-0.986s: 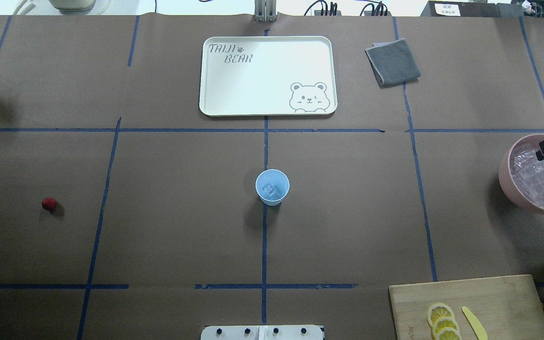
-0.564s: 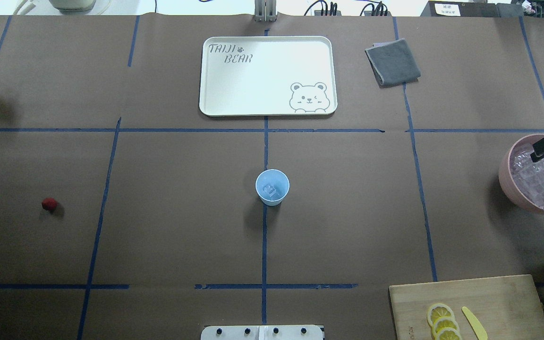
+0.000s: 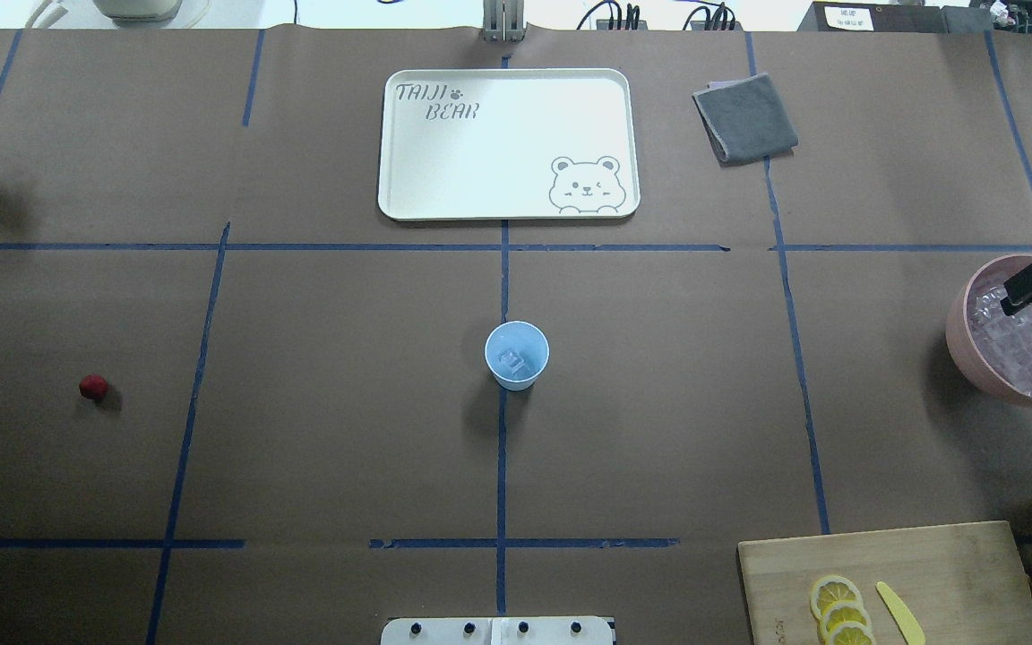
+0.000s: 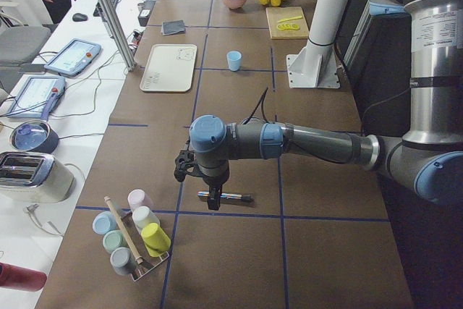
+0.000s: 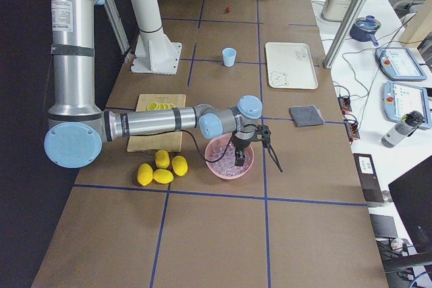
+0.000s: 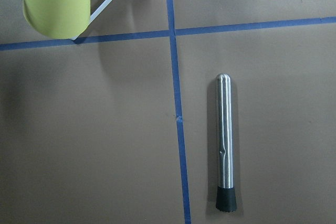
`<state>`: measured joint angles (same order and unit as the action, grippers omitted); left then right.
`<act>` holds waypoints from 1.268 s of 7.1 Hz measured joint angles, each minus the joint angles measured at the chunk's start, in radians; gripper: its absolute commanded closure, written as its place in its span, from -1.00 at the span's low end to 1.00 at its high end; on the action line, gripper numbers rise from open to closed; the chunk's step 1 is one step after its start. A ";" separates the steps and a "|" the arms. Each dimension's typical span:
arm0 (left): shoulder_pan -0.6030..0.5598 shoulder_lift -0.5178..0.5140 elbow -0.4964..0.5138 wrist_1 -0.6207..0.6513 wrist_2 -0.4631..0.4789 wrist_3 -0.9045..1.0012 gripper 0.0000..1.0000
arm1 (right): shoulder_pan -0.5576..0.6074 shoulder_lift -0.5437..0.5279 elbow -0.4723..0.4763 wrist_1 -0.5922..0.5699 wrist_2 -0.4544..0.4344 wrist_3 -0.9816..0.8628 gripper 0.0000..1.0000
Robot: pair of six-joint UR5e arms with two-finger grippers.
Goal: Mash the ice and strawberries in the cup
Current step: 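Grasp a third ice cube from the bowl with the right gripper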
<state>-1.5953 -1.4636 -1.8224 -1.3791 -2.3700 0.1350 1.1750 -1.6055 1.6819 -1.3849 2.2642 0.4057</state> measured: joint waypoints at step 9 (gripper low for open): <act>0.000 0.000 -0.001 0.000 0.000 0.000 -1.00 | -0.018 -0.005 0.006 0.003 0.002 -0.014 0.50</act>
<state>-1.5953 -1.4634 -1.8236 -1.3790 -2.3700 0.1350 1.1567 -1.6106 1.6877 -1.3817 2.2665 0.3921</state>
